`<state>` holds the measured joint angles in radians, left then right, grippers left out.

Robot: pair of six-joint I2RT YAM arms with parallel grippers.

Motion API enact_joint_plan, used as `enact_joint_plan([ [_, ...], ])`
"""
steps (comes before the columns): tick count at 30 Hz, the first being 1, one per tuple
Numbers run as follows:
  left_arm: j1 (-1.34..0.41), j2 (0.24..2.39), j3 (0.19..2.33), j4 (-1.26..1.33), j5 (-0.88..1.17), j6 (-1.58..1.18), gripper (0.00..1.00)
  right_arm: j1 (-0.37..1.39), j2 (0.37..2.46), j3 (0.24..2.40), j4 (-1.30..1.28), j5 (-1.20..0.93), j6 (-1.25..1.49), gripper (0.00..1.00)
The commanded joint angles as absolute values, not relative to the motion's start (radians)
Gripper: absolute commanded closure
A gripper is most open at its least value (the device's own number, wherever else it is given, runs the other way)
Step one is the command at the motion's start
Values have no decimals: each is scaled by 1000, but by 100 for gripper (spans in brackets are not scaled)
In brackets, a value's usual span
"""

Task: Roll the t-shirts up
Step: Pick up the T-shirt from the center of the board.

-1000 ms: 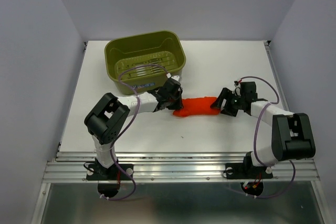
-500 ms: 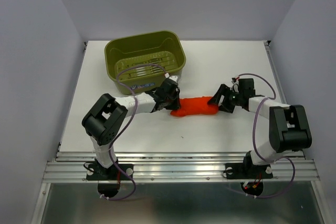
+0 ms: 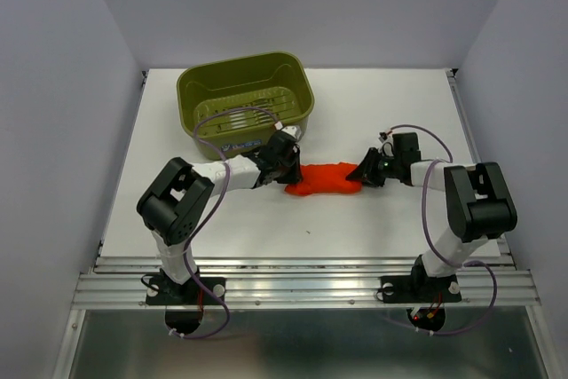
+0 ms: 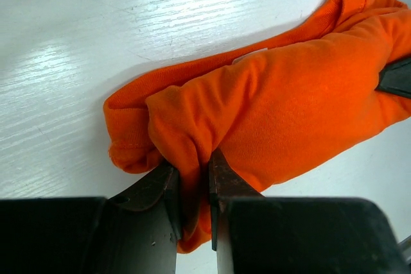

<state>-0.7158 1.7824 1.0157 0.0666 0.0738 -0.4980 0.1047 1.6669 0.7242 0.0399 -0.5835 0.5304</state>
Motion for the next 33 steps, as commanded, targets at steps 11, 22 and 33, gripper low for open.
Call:
enact_joint_plan([
  [11, -715, 1671, 1081, -78, 48, -459, 100, 130, 1457, 732, -106, -350, 554, 99],
  [22, -715, 1543, 1210, -195, 25, -445, 100, 140, 1312, 857, -238, -348, 543, 99],
  [33, -669, 1493, 1502, -391, -72, -391, 100, 193, 1325, 1172, -316, -316, 540, 99],
])
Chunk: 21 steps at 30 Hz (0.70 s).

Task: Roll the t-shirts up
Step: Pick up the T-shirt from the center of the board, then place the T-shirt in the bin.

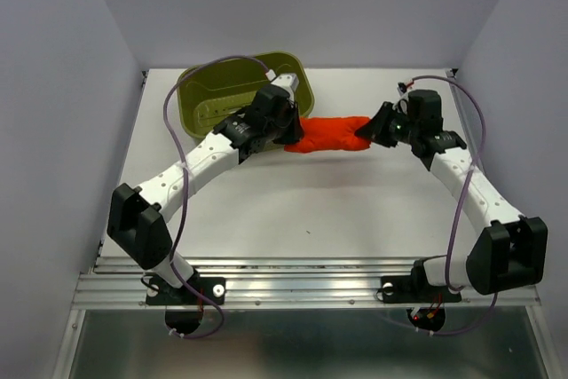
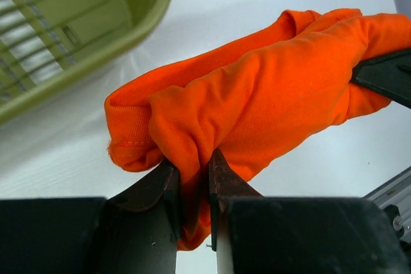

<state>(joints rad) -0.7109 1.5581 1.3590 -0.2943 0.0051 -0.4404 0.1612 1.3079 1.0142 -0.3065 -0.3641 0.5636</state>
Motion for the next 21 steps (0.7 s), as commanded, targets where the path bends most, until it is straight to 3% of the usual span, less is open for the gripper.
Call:
enact_joint_plan([
  [1, -655, 1494, 1526, -405, -77, -387, 100, 205, 1344, 1204, -321, -310, 535, 99],
  [10, -457, 1543, 1739, -525, -123, -313, 100, 359, 1672, 1685, -345, -259, 503, 99],
  [16, -269, 1591, 1784, -526, -92, -250, 100, 440, 1978, 2039, -354, -287, 503, 99],
  [21, -203, 1641, 1792, -511, -49, -244, 100, 468, 2150, 2197, -365, -305, 508, 99],
])
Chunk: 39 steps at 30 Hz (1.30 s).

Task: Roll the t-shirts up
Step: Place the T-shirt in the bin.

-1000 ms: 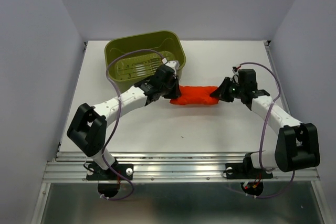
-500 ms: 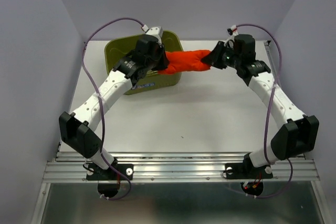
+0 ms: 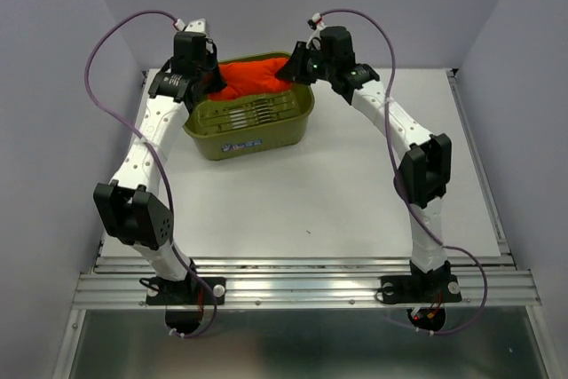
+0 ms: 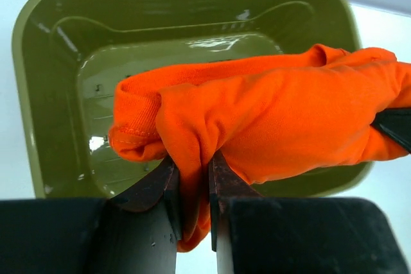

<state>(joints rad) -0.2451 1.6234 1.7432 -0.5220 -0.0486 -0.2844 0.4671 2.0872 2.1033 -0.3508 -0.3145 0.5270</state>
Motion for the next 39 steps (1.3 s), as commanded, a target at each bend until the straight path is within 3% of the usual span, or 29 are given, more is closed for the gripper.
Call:
enact_joint_plan([
  [1, -202, 1650, 1781, -502, -45, -244, 100, 468, 2187, 2209, -370, -314, 508, 99],
  [20, -176, 1658, 1450, -385, 69, -296, 100, 515, 2148, 1944, -365, -229, 495, 99],
  [39, -224, 1526, 1305, -446, 129, -310, 100, 545, 1939, 1689, -411, -176, 489, 99],
])
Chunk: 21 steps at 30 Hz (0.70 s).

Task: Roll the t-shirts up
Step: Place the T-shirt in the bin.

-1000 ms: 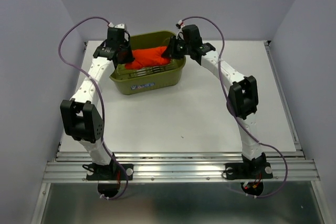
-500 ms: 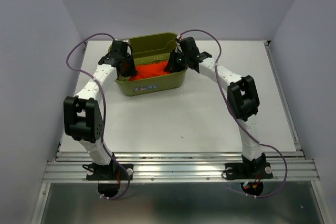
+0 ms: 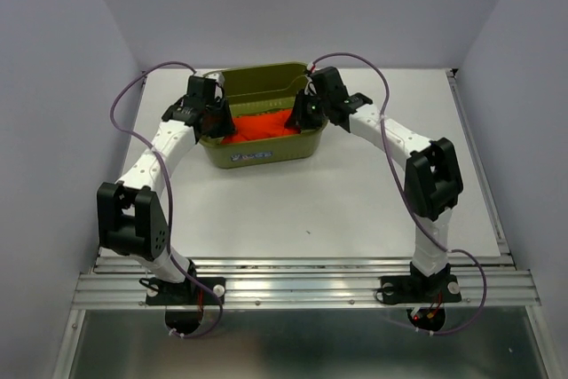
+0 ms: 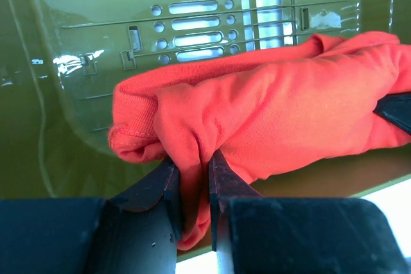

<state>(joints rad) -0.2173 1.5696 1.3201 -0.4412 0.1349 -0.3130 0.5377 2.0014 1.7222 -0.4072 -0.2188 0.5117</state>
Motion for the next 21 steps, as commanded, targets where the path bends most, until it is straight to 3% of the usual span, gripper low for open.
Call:
enact_joint_plan([
  [1, -229, 1534, 1304, -449, 129, -308, 100, 545, 1937, 1681, -411, -175, 486, 99],
  [21, -261, 1733, 1318, -453, 94, -259, 100, 563, 2140, 1758, -483, -120, 426, 99],
])
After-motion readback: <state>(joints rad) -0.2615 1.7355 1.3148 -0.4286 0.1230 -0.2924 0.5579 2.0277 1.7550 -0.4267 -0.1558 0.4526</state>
